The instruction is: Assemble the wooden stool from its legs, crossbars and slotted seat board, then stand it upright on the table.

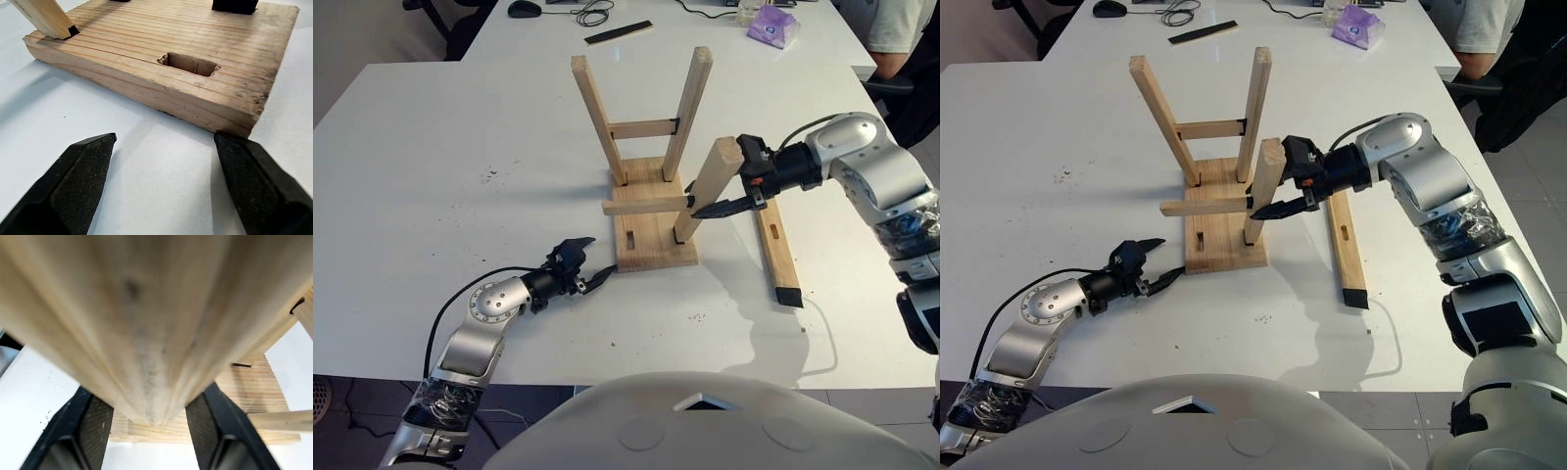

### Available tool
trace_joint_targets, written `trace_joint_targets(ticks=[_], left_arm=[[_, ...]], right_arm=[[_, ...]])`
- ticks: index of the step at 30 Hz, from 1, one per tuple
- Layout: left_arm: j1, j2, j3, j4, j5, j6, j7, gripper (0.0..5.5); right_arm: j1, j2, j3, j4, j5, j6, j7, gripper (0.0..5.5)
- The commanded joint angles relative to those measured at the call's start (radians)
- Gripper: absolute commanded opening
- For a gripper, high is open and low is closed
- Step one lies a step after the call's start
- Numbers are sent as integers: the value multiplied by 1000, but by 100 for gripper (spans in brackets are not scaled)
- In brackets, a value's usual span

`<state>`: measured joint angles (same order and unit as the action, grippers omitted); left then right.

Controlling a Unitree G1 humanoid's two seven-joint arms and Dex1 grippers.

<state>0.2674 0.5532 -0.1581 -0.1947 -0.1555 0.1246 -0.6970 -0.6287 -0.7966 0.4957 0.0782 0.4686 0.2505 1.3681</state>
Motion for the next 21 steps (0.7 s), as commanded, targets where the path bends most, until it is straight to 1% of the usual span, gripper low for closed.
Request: trace_joint_targets(ticks=[1, 7, 11, 13, 16, 21], left_arm=[[23, -14, -31, -52, 10, 21, 2, 375], [29, -24, -26, -58, 12, 25, 12, 375], [34, -29, -26, -69, 12, 35, 14, 375], [38, -32, -26, -77, 11, 40, 18, 375], [48, -36, -29, -100, 10, 51, 28, 375], [91, -73, -17, -178, -10, 78, 83, 375]], right_arm=[[330, -157, 247, -156, -246, 64, 28, 203], [272, -126, 147, -201, -70, 181, -44, 203], [256, -118, 136, -190, -37, 220, -42, 203], [239, -96, 151, -130, -53, 224, -30, 203], [197, -55, 166, 57, -118, 182, -19, 203], [133, -48, 150, 279, -170, 95, 79, 203]])
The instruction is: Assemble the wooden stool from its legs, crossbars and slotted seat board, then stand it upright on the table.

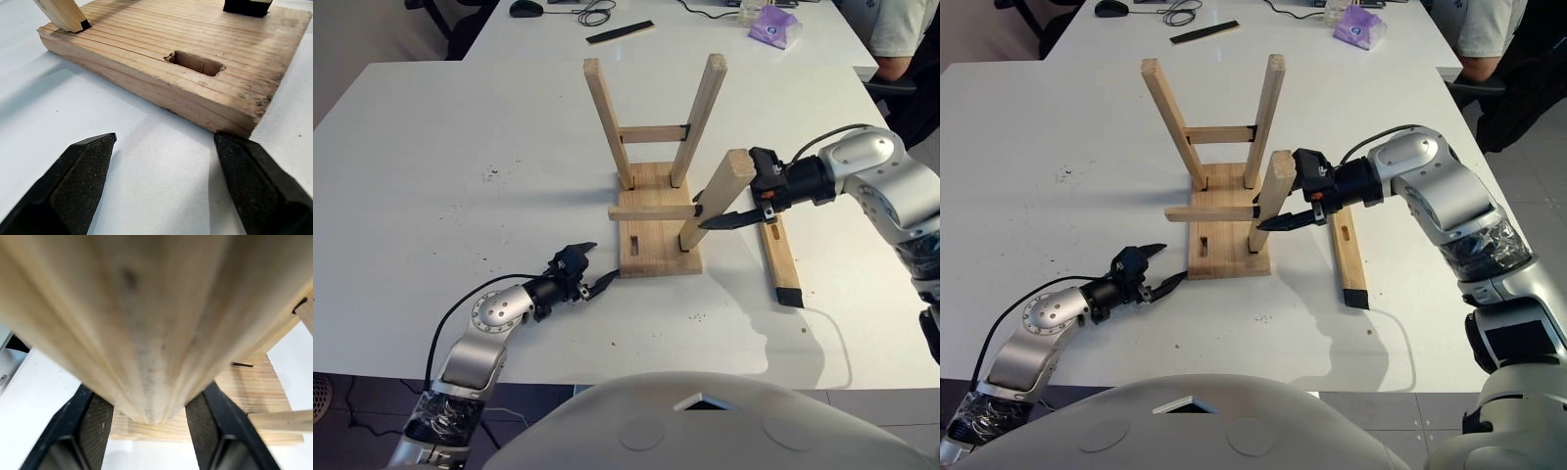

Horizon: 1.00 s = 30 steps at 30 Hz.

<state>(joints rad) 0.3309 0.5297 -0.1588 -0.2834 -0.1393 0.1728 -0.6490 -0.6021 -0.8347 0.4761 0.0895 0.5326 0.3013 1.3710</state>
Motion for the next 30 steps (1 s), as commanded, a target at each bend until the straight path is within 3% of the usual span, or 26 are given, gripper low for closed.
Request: trace_joint_targets(ticks=[1, 6, 12, 17, 26, 30], left_arm=[[31, -61, -16, -97, -27, 34, 46, 375], [49, -92, -26, -107, -8, 36, 74, 375], [53, -80, -22, -110, -3, 39, 71, 375], [51, -96, -40, -121, 2, 41, 82, 375], [3, -89, -48, -105, 2, 44, 53, 375], [-2, -75, -46, -111, -6, 51, 38, 375]], right_arm=[[95, -4, 164, 305, -234, 33, 97, 203], [86, 7, 176, 359, -278, -58, 139, 203], [113, -31, 213, 234, -362, -157, 125, 203], [119, -50, 224, 92, -359, -115, 117, 203], [68, 98, 319, 340, -366, -39, 125, 203], [106, 79, 321, 326, -372, -56, 111, 203]])
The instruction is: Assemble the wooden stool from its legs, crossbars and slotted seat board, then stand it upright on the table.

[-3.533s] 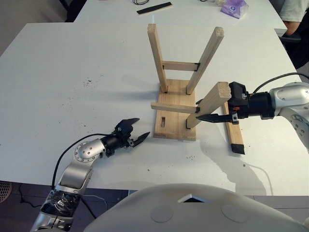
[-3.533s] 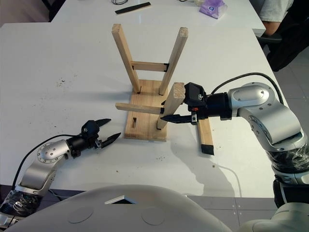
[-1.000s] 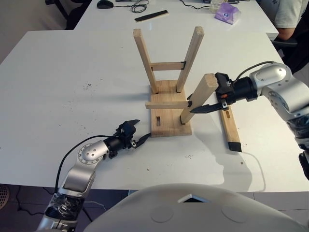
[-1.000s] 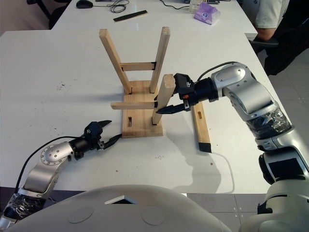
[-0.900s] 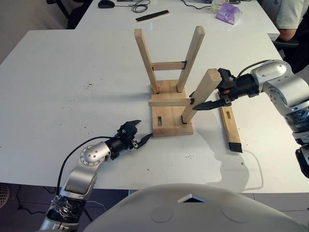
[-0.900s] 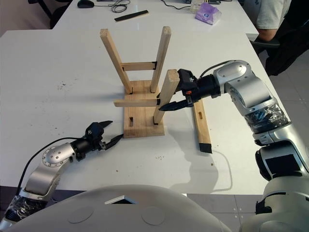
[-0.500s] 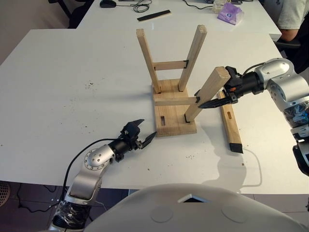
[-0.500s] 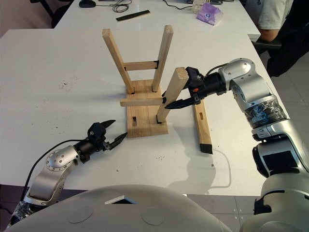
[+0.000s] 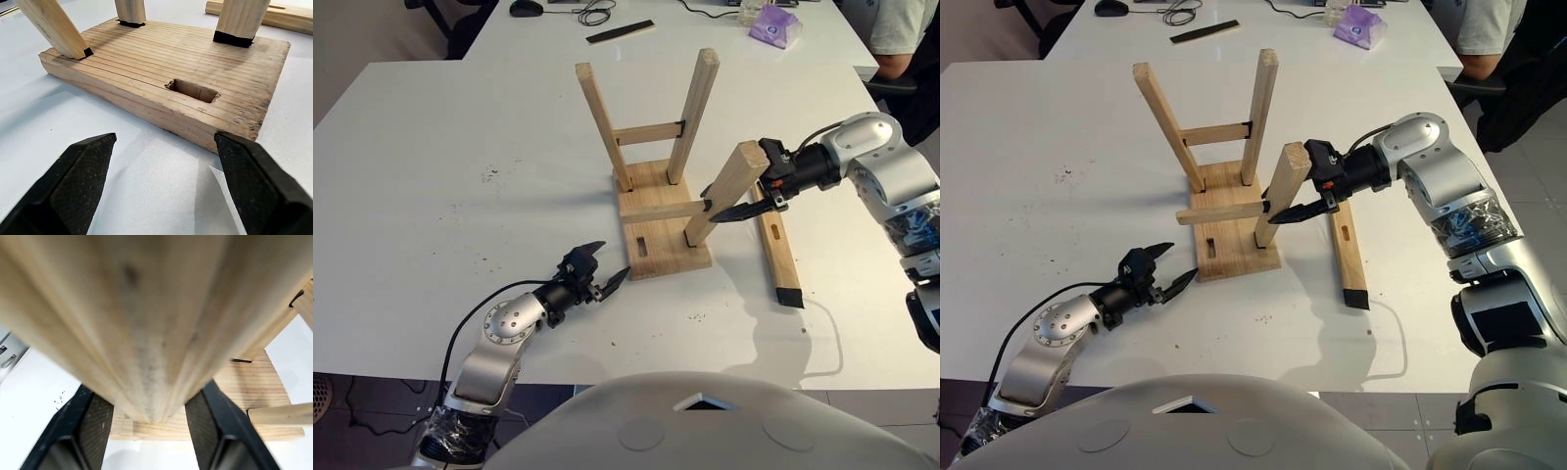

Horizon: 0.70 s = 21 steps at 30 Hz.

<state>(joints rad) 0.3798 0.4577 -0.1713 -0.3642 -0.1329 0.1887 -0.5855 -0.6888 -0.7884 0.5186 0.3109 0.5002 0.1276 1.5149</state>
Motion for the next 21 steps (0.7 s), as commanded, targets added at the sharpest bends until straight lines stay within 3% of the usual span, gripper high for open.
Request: trace_joint_targets(ticks=[1, 8, 14, 15, 21], left_arm=[[-49, 0, -30, -31, -15, 35, -27, 375], [-44, 12, -9, -20, -22, 32, -34, 375], [-63, 25, 2, -8, -26, 33, -46, 375], [-64, 28, 3, -7, -27, 33, -48, 375], [-76, 37, 2, 0, -30, 32, -62, 375]], right_arm=[[210, 10, 266, 60, -325, 117, -33, 203], [287, -57, 107, -253, -158, 195, -177, 203], [281, -29, 37, -304, -117, 261, -287, 203], [278, -22, 28, -305, -111, 268, -300, 239], [287, 10, -47, -343, -98, 351, -307, 310]])
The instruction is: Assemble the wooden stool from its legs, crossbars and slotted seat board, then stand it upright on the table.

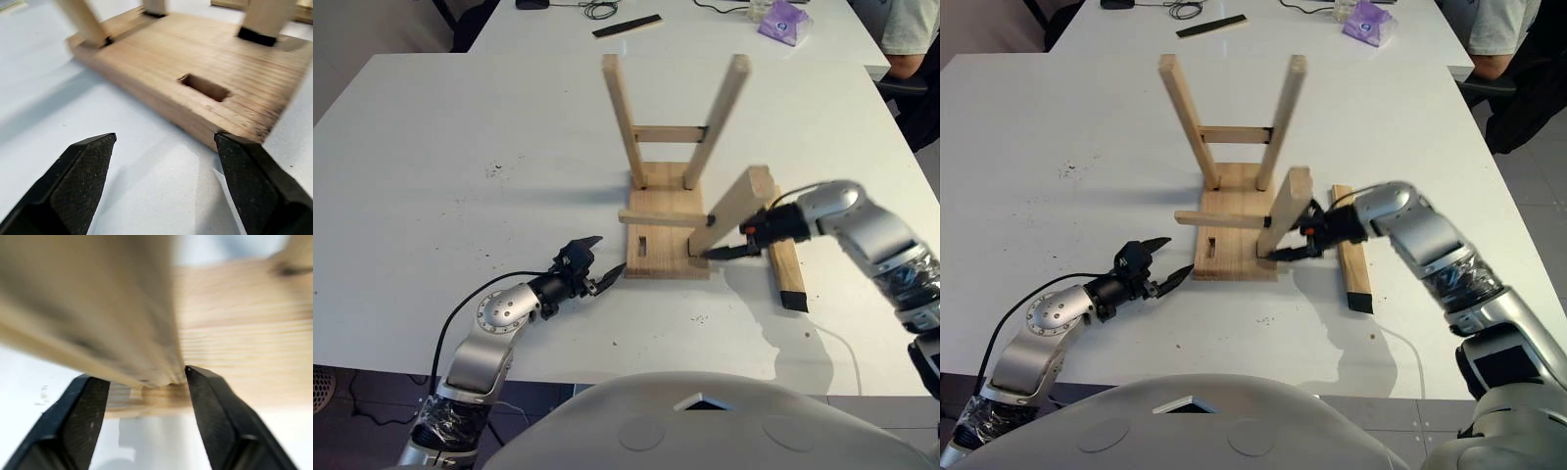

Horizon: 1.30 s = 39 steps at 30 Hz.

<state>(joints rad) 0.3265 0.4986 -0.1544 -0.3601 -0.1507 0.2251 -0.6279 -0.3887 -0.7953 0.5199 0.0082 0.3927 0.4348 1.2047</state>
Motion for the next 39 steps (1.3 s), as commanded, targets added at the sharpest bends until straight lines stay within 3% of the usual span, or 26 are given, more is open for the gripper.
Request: trace_joint_targets(ticks=[1, 14, 18, 24, 33, 39], left_arm=[[-24, -3, -14, -2, -12, -6, -21, 375], [-62, 5, 49, 37, -26, -22, -7, 375], [-69, 20, 69, 52, -27, -27, -19, 375], [-77, 34, 71, 86, -11, -34, -38, 375], [-46, 28, 73, 84, -5, -39, -28, 375], [-42, 24, 77, 71, -6, -31, -22, 375]], right_arm=[[-12, 20, -62, -44, 14, 55, 6, 310], [38, 0, -214, -59, -49, 27, -15, 310], [89, -4, -260, -144, -2, 73, -12, 367], [137, -39, -319, -226, 29, 107, 4, 369], [136, -130, -569, -85, 88, 109, 4, 369], [239, -110, -566, -100, 0, 128, -131, 369]])
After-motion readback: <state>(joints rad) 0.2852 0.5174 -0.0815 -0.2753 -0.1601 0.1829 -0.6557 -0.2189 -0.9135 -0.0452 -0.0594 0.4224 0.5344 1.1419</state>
